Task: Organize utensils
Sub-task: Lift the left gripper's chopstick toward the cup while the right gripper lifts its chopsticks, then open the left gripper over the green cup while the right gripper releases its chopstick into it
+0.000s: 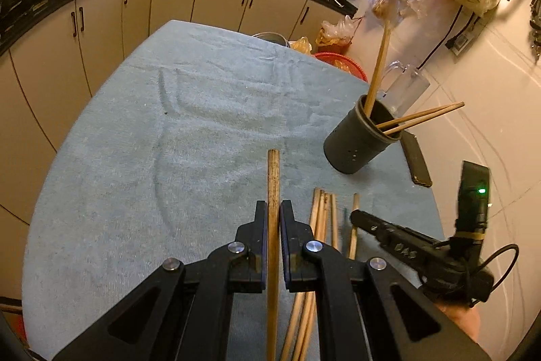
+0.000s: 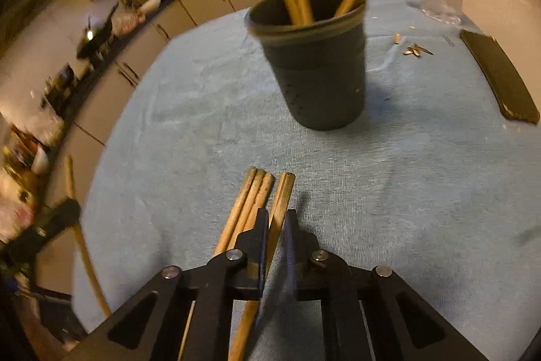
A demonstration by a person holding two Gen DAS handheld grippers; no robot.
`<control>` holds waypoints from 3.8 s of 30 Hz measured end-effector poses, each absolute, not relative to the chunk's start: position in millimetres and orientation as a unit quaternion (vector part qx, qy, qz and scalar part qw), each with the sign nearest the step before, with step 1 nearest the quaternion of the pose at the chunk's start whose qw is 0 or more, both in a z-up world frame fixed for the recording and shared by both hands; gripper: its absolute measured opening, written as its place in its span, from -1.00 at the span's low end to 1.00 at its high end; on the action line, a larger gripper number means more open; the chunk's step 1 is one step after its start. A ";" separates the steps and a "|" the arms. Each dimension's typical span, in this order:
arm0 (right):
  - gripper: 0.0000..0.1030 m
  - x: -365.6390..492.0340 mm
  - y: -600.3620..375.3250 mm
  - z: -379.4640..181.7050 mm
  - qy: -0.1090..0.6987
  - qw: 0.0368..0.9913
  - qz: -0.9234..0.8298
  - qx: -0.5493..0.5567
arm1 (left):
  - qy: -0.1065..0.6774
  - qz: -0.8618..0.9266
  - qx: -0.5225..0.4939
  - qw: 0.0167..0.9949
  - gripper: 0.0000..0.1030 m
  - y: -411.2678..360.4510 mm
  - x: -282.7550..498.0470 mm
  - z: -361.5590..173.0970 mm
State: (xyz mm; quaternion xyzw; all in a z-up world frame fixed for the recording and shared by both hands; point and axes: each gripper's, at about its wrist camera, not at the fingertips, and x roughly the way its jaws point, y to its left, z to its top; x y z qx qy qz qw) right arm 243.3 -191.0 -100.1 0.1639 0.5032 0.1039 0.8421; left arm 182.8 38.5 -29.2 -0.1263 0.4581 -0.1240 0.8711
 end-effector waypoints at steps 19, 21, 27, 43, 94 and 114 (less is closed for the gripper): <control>-0.83 110.5 -219.2 28.4 0.322 0.927 0.106 0.162 | 0.387 -0.094 -0.108 0.911 -0.86 38.3 110.1 27.7; -0.83 98.5 -225.8 30.9 0.313 0.930 0.104 0.166 | 0.378 -0.094 -0.109 0.914 -0.87 38.3 100.9 33.2; -0.83 68.2 -234.9 45.9 0.283 0.939 0.099 0.171 | 0.364 -0.098 -0.112 0.919 -0.87 35.9 84.0 45.6; -0.84 52.6 -243.5 76.4 0.244 0.952 0.093 0.160 | 0.315 -0.110 -0.101 0.937 -0.87 39.6 84.9 88.0; -0.84 243.0 -286.5 88.4 0.224 0.958 0.048 0.171 | 0.265 -0.169 -0.054 0.948 -0.86 -85.6 287.7 94.7; -0.83 253.5 -289.4 52.7 0.259 0.947 0.051 0.183 | 0.314 -0.172 -0.014 0.934 -0.86 -100.5 294.9 63.5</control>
